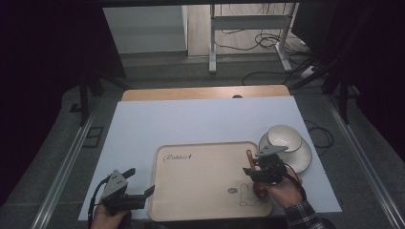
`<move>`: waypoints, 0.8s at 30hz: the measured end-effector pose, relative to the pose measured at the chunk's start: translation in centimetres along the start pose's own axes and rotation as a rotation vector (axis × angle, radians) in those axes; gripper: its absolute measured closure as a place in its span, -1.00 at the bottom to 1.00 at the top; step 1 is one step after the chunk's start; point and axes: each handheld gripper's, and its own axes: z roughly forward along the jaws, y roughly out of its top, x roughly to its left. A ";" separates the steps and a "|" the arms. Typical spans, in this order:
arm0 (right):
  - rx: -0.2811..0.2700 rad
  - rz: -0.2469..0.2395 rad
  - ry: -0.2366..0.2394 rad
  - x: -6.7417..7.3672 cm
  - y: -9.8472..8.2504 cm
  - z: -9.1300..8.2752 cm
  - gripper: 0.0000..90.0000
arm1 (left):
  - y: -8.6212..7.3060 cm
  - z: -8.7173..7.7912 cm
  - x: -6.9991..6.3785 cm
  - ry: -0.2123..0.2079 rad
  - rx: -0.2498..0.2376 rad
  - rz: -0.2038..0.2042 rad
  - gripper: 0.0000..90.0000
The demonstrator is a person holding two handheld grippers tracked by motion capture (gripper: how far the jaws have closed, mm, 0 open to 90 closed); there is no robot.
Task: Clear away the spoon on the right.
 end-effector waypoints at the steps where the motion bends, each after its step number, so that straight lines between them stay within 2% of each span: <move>1: -0.004 -0.006 -0.002 0.0 0.0 0.0 0.06 | 0.0 0.0 0.0 0.001 0.000 0.002 -0.85; 9: -0.037 -0.013 -0.004 0.2 -0.4 -1.0 -0.17 | 0.0 0.0 0.0 0.001 -0.001 0.000 -0.85; 15: -0.070 0.000 -0.009 0.2 -0.9 -1.5 -0.37 | 0.0 0.0 0.0 0.001 -0.003 -0.004 -0.85; 16: -0.081 0.004 -0.017 0.1 -1.1 -1.7 -0.45 | 0.0 0.0 0.0 0.001 -0.004 -0.004 -0.85; 24: -0.126 -0.008 -0.030 0.1 -1.6 -2.4 -0.58 | 0.0 0.0 0.0 0.001 -0.003 -0.006 -0.85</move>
